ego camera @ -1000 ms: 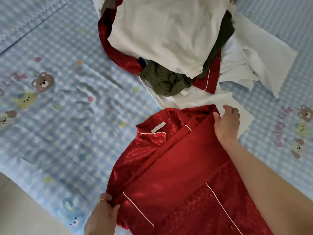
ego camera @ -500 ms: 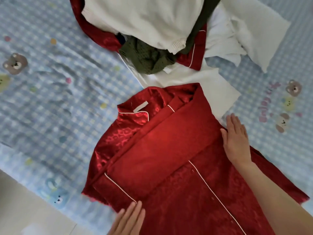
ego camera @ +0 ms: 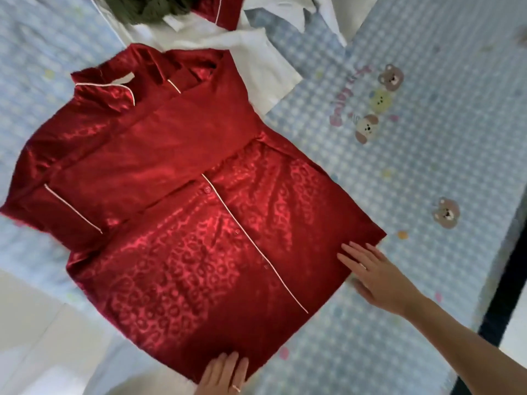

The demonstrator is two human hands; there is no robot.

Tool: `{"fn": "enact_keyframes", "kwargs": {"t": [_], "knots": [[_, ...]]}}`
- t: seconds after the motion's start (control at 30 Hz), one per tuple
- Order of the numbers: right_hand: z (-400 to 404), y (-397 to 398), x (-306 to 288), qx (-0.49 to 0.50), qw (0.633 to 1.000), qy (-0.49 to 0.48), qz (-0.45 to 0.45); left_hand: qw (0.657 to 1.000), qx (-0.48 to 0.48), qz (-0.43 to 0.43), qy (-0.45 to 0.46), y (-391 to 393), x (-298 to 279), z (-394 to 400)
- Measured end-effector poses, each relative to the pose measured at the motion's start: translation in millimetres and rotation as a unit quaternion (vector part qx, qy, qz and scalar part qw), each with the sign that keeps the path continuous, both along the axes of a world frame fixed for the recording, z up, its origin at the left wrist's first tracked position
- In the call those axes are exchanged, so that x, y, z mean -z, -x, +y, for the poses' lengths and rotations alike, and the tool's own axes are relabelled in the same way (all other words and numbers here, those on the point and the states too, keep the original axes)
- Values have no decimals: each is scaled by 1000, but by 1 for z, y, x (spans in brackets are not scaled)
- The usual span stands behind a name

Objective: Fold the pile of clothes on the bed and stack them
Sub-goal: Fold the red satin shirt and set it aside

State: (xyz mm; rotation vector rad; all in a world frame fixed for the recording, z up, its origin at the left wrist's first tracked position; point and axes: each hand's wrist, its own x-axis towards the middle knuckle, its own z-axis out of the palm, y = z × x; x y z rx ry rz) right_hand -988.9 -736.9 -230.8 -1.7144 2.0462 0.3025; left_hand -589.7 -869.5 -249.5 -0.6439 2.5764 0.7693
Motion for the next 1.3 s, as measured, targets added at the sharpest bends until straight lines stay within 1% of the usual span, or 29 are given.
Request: {"fn": "enact_keyframes", "kwargs": {"t": [0.07,0.1,0.13,0.2,0.23,0.27,0.33,0.37,0.4,0.47,0.5,0.53,0.6,0.63,0.7,0.83,1.03,1.17,1.3], "knots": [[-4,8,6,-20,1000,-9,7,992,-49,74,87,4,9,18],[-6,12,9,-19,1000,-3,22,987,-52,82,128,-2,13,24],[-8,16,13,-17,999,20,39,990,-27,66,121,-5,10,27],[-13,21,19,-14,997,50,63,985,-37,97,139,2,6,21],[-15,23,23,-17,996,61,63,978,-50,127,158,6,8,16],[-18,23,25,-20,994,80,68,978,-55,128,156,9,1,9],[-27,23,26,-13,992,106,69,987,-75,105,99,17,-13,-3],[-34,23,26,-7,991,113,65,992,-75,82,67,20,-16,-7],[-39,23,23,-1,990,123,66,993,-99,41,43,24,-23,-13],[-50,27,19,23,988,136,74,989,-147,-9,28,35,-38,-28],[-54,30,18,31,987,139,73,985,-173,-16,20,38,-44,-37],[-59,32,15,32,988,138,66,974,-227,-20,-8,41,-50,-46],[-72,40,10,14,988,148,51,944,-326,-32,-38,42,-58,-70],[-80,44,8,8,986,162,46,934,-353,-36,-45,41,-59,-82],[-101,53,1,19,983,182,35,923,-383,-16,-42,41,-61,-106],[-157,60,-13,52,972,222,47,902,-431,18,-28,40,-65,-159],[-260,61,-37,79,964,248,61,868,-490,67,-54,43,-69,-258],[-338,66,-44,95,962,247,65,853,-509,73,-87,40,-62,-329],[-427,68,-37,95,970,217,47,850,-514,47,-110,32,-46,-397]]}}
